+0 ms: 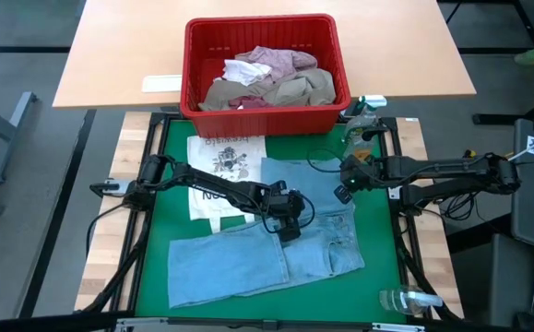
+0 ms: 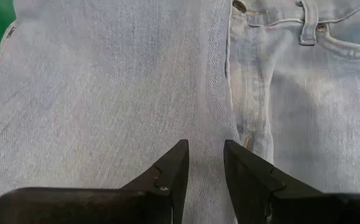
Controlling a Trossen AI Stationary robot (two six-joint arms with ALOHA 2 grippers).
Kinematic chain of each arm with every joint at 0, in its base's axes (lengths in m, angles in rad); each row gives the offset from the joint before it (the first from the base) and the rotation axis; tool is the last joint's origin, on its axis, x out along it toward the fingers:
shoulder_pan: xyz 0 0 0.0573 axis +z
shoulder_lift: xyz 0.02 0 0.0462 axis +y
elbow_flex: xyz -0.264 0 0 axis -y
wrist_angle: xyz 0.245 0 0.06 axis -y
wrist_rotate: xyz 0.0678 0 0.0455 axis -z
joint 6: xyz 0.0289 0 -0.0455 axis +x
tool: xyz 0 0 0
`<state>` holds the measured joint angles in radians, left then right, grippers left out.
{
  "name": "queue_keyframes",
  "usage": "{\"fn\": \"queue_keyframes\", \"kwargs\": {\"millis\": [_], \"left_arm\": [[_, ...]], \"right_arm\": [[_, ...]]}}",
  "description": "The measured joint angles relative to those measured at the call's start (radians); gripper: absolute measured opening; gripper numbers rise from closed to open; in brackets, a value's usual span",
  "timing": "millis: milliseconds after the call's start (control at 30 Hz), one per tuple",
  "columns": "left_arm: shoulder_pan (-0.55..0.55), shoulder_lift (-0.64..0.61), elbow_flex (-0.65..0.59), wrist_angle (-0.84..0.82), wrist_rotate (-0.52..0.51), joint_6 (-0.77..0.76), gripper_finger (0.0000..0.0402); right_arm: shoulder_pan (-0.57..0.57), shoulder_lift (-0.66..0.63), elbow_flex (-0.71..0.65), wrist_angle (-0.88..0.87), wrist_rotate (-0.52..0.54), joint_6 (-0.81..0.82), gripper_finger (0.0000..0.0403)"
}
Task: Fold laundry
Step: Fold the light blue pants
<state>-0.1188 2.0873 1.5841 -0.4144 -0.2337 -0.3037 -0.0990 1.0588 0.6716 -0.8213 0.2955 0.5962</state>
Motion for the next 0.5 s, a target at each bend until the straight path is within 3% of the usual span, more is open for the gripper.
{"fn": "queue_keyframes", "kwargs": {"millis": [233,367,500], "left_arm": [[0.003,-0.059,0.001,-0.061,0.0,0.001,0.0096],[0.003,-0.085,0.001,-0.115,0.003,0.0,0.0096],[-0.001,-0.093,0.001,-0.168,0.044,-0.013,0.0096]], "right_arm": [[-0.002,0.0,0.049,-0.099,0.0,-0.003,0.0139],[0.0,0.0,0.161,-0.259,-0.013,0.001,0.014],[0.001,-0.001,0.236,-0.276,-0.133,0.004,0.0133]]}}
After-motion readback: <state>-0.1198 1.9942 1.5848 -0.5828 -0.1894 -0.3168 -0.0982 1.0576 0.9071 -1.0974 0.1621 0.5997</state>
